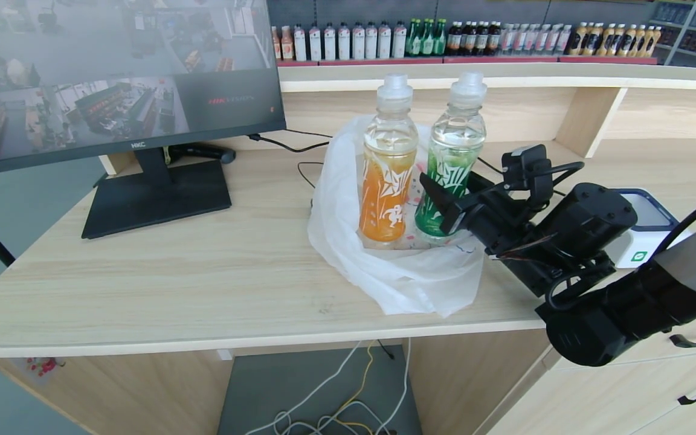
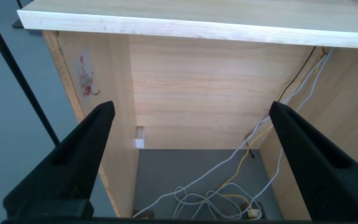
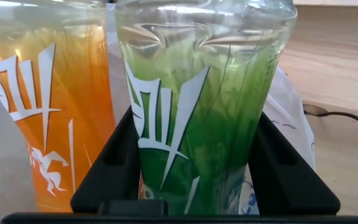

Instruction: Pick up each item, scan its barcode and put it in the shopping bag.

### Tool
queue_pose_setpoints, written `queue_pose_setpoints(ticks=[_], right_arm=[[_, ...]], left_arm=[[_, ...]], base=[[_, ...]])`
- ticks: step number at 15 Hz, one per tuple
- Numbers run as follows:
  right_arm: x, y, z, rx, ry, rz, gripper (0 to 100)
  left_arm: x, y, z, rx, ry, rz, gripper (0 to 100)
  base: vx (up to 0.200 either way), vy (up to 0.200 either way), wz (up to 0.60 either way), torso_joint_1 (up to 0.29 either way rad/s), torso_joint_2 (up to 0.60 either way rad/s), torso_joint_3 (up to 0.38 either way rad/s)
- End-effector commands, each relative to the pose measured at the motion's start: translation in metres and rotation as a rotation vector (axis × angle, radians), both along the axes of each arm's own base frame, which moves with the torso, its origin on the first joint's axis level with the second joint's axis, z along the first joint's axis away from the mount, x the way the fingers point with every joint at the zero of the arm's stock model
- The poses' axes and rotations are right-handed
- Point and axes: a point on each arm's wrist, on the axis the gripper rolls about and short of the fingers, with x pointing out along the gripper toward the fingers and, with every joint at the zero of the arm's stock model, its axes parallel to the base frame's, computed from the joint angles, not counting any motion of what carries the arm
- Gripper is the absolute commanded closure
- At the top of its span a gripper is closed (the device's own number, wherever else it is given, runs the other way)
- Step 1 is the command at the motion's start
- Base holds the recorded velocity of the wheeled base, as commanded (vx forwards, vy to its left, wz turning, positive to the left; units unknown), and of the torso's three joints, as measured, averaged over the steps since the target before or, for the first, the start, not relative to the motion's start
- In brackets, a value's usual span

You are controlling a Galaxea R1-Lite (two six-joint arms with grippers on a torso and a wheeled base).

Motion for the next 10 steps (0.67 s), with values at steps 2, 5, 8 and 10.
queue_pose_setpoints(ticks=[2, 5, 8, 10], right_arm=[[0.0005, -0.0016, -0.0007, 0.018, 0.013, 0.001, 0], [0.0016, -0.0068, 0.0016, 0.023, 0.008, -0.018, 0], [0.0019, -0.0067, 0.001, 0.022, 0.01, -0.018, 0], [0.0017, -0.0062, 0.001, 0.022, 0.01, -0.017, 0]], left_arm=[[0.0, 0.0, 0.0, 0.0, 0.0, 0.0, 0], [0.0, 0.0, 0.0, 0.0, 0.0, 0.0, 0], [0.0, 0.0, 0.0, 0.0, 0.0, 0.0, 0], [0.0, 0.0, 0.0, 0.0, 0.0, 0.0, 0]], base=[[0.0, 0.0, 0.0, 0.0, 0.0, 0.0], [0.0, 0.0, 0.0, 0.0, 0.0, 0.0], [0.0, 0.0, 0.0, 0.0, 0.0, 0.0], [0.0, 0.0, 0.0, 0.0, 0.0, 0.0]])
